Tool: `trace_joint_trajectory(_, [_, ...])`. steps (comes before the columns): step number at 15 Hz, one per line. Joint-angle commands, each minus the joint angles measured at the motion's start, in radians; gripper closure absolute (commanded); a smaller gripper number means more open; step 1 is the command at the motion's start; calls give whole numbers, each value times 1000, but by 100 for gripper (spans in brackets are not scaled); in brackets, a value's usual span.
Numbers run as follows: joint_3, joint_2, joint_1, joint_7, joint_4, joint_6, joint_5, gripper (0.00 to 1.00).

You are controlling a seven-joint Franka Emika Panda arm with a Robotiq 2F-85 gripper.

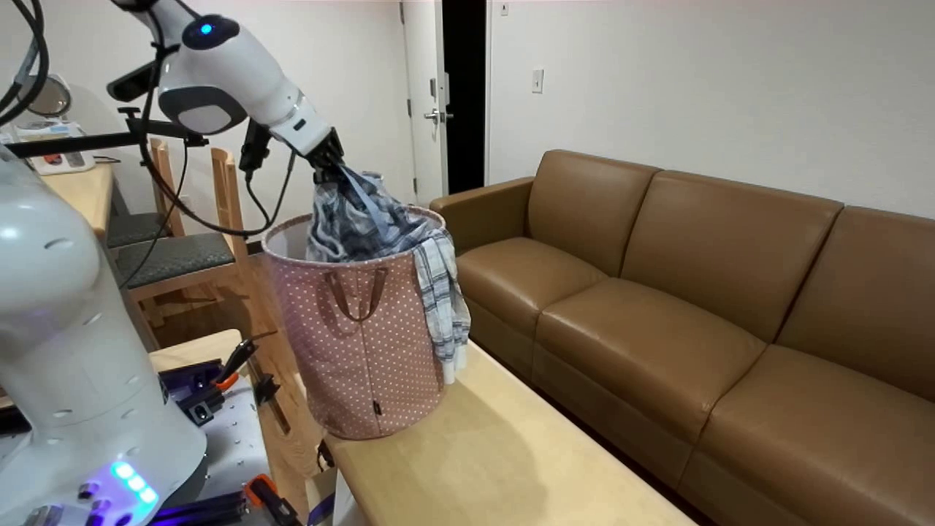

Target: Move the clothes from the table and put them in the laundry bag

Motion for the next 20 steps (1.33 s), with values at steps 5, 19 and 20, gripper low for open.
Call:
trace_joint_trajectory(5, [71,305,-258,269,-72,-61,-451,95])
trace_joint_trajectory(19, [-204,208,-119,910,182,-1048,-1298,1])
trace_joint_trajectory(20, [-206,179,-103,899,220,-1128,-1292,0])
